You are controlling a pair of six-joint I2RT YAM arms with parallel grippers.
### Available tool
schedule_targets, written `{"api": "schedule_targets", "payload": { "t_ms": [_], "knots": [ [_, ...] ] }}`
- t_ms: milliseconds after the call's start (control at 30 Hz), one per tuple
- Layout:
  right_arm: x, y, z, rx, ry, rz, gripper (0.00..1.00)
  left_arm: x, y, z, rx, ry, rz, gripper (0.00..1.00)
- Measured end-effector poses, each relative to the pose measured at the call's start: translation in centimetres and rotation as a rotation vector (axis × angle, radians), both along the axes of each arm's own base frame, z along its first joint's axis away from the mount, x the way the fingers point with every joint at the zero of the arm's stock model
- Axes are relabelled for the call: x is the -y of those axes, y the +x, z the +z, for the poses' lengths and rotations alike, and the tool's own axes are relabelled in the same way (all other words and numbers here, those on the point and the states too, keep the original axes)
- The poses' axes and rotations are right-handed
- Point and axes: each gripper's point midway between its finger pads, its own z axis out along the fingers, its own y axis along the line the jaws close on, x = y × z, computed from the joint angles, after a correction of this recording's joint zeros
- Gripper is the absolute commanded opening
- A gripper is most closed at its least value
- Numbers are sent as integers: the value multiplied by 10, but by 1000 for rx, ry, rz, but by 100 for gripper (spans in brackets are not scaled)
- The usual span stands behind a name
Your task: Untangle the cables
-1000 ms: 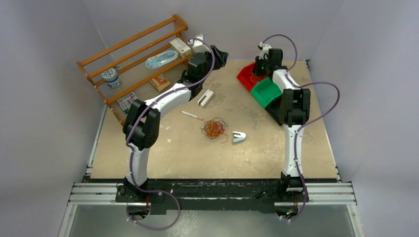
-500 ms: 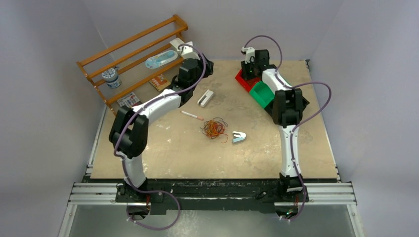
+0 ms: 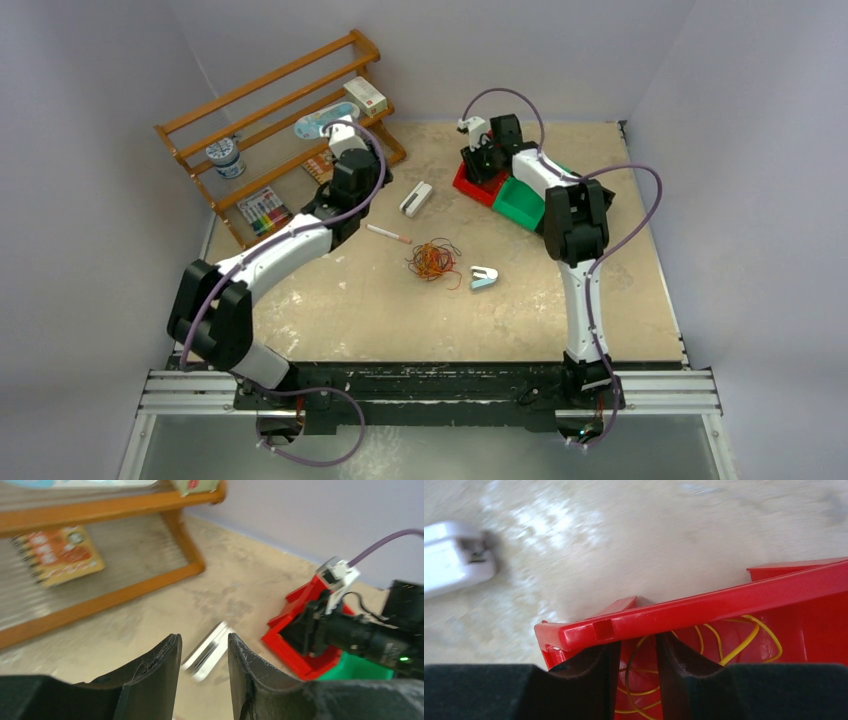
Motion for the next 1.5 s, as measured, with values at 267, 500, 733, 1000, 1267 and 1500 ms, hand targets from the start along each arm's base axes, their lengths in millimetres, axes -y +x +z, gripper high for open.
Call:
{"api": "schedule_targets", "payload": {
  "t_ms": [267, 500, 733, 1000, 1267, 1500],
  "knots": [
    [-34, -66, 4, -88, 15, 139, 37, -50, -68, -41, -131, 60, 67, 39],
    [-51, -113, 11, -123, 32, 172, 55, -63, -92, -55, -188, 89, 68, 44],
    [-41, -103, 83, 48, 71, 34, 70, -53, -97, -63, -214, 101, 30, 49],
    [-21, -86, 153, 220, 96, -127, 72, -27, -103, -89, -280, 133, -69, 54],
    [-17, -127, 136, 139, 144, -128, 64, 14, -115, -120, -366, 134, -247, 51],
    [-26, -181, 122, 31, 248, -108, 62, 48, -132, -151, -440, 147, -385, 50]
  ]
}}
